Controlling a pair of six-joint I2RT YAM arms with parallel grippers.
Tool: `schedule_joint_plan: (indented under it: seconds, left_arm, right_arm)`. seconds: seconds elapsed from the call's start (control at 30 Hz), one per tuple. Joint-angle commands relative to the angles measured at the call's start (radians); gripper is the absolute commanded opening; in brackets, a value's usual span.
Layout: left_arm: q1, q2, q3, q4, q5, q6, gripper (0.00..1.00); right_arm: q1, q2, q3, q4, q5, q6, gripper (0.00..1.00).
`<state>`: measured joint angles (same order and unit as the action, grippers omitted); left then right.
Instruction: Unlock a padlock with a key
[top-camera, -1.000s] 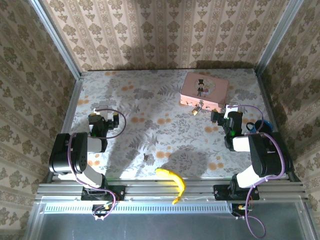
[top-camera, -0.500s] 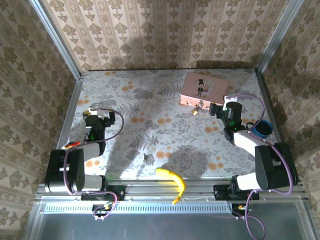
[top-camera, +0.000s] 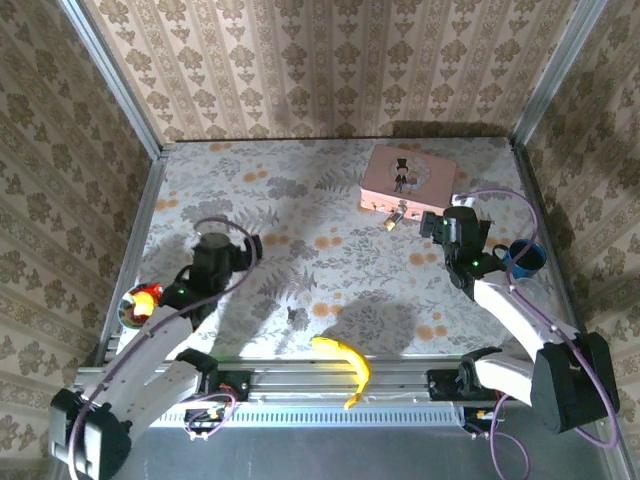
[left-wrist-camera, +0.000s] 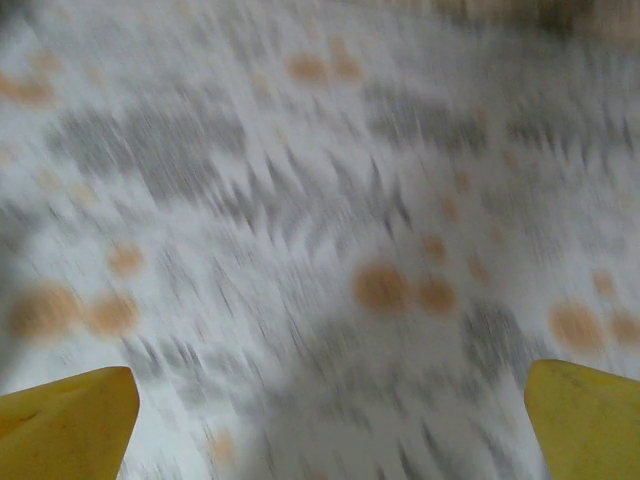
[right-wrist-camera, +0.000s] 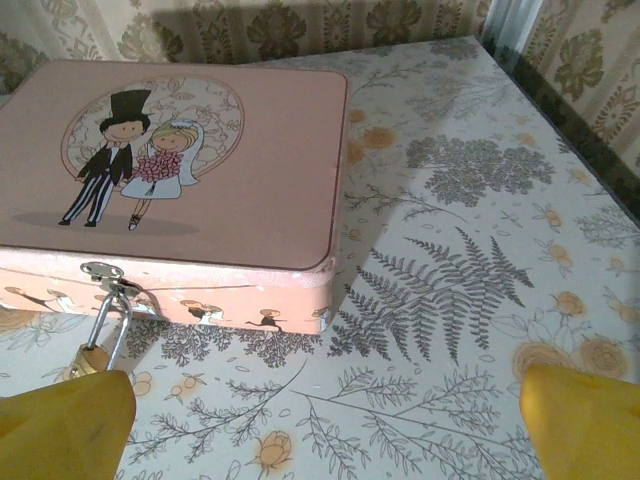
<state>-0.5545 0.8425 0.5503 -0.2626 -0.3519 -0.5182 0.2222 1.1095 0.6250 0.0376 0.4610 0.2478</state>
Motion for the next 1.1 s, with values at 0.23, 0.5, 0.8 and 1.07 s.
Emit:
schedule_joint_plan:
  seconds: [0.23,0.5,0.8,1.07]
  left_arm:
    - [-0.433,0.233,0.085,-0.431,-0.085,-0.452,0.98]
    - [-0.467,0.449,0.151,-0.326,0.097,-0.295,0.70]
    - [-0.466,0.594,0.182,-0.244,0.262,-0.209,0.52]
    - [-0.446,0.619,0.157,-0.257,0.301,-0.236,0.41]
  right_arm:
    - [0.046,-0.081,0.053,-0.196,0.068,0.071,1.00]
    - [0.083,-0.082,0.028,-0.165,0.079,0.086,1.00]
    - [0.098,-0.082,0.019,-0.143,0.093,0.097,1.00]
    - [0.102,-0.095,0.016,-0.134,0.100,0.104,1.00]
